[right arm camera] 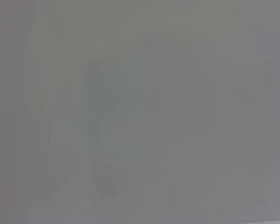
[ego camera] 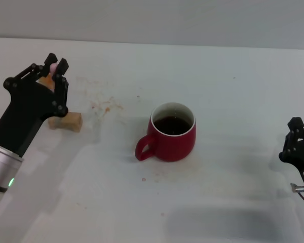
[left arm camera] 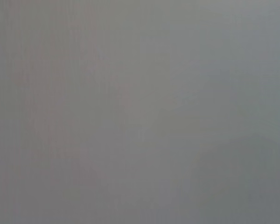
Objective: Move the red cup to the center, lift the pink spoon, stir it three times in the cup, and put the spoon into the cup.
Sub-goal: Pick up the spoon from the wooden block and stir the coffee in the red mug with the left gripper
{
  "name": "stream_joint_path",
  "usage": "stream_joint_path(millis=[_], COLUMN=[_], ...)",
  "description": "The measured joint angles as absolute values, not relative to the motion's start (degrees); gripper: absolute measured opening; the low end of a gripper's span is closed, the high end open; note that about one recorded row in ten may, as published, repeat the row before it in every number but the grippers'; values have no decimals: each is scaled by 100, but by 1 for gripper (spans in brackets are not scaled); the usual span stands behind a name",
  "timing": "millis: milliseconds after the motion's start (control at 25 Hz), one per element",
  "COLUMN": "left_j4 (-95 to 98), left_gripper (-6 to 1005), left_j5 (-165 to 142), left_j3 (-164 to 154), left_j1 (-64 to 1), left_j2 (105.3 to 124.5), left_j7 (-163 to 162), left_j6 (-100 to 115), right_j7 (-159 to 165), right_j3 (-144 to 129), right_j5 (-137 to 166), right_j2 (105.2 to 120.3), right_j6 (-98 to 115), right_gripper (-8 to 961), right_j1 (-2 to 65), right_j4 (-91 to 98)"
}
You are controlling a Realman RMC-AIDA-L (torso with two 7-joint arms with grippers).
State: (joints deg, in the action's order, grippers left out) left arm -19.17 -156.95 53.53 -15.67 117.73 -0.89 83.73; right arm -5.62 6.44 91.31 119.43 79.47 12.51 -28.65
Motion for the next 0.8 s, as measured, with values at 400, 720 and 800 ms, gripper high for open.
stream_joint_path(millis=[400, 720, 800], left_j4=[-1919, -1923, -1922], left_gripper=[147, 145, 145], left_j5=[-15837, -16017, -16118], left_j3=[5343, 5337, 5335], left_j1=[-1681, -1924, -1991], left_j2=[11768, 11770, 11779], left_j7=[-557, -944, -1002], left_j6=[8739, 8859, 8860], right_j7=[-583, -572, -589], right_j3=[996, 1145, 1149], right_j5=[9119, 9063, 9029], right_j2=[11944, 11939, 11944], right_j6=[8167, 8203, 8203], right_gripper=[0, 0, 0], right_j1=[1060, 993, 993], right_j4=[-2789, -2687, -2662])
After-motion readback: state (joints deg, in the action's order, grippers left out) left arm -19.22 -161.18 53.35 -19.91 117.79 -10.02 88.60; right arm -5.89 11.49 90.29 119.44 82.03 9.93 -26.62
